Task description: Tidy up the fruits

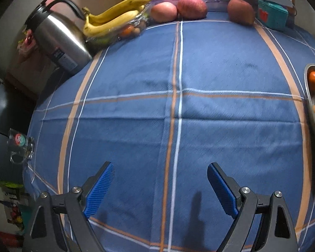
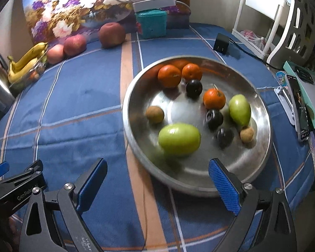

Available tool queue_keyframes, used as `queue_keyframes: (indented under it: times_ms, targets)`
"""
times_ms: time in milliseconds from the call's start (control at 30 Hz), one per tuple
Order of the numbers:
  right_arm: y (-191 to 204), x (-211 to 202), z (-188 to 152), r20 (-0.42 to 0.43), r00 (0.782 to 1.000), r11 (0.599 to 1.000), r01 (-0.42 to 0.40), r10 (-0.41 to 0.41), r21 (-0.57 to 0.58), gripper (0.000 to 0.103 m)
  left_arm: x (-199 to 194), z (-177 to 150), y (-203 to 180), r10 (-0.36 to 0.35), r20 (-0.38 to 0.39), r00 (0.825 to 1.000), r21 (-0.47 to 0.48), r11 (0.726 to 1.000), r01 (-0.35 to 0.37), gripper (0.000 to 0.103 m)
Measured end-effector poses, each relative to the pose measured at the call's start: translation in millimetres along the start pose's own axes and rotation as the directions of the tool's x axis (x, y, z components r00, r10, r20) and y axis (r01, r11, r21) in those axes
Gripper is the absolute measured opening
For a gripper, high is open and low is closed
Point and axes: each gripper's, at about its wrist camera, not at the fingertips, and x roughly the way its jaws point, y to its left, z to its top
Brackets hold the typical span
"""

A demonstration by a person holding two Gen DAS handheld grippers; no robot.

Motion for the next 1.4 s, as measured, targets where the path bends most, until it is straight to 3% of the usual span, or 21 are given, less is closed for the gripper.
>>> queue_keyframes:
  times_ms: [467,1400]
  targets:
    - [-11.6,-21.9,-6.5,0.048,0.999,0.999,-0.009,0.007,0.053,0.097,-42.3,-11.4,17.0,-0.064,0.13,0.989,-0.018,0.998,0.067,0.092]
    - [-9.4,-8.4,-8.2,-0.011,0.999,0.998,-0.031,0.031,0.046,0.097,-45.5,-9.6,20.5,-0.096,0.134,0.986,-0.045,0.994,0.103,0.092]
